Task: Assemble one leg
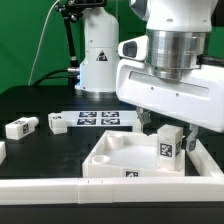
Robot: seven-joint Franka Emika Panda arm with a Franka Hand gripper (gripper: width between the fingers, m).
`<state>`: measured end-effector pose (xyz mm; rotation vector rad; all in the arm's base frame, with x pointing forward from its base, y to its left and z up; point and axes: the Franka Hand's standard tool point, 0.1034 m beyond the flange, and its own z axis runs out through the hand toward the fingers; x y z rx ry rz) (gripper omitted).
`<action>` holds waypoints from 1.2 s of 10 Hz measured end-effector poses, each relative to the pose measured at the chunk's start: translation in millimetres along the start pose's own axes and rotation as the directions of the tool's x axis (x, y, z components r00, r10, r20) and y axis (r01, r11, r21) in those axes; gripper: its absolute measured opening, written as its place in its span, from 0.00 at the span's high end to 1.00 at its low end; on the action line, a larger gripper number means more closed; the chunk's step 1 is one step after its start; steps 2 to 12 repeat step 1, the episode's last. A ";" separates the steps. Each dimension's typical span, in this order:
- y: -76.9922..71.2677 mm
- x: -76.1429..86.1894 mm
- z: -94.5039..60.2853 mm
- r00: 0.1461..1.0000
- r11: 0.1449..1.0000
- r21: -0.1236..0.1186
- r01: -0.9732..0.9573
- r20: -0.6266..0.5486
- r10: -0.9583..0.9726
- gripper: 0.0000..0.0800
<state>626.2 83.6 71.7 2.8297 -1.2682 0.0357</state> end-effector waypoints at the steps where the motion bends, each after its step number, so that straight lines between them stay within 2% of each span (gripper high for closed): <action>1: 0.0 0.0 0.1 1.000 1.000 0.000 0.000 0.000 0.000 0.19; 12: 0.0 0.0 0.1 1.000 1.000 0.000 0.000 0.000 0.000 0.19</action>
Offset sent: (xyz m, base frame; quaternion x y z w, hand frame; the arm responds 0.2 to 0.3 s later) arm 0.0000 0.0000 0.0000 0.0000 0.0000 0.0000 1.0000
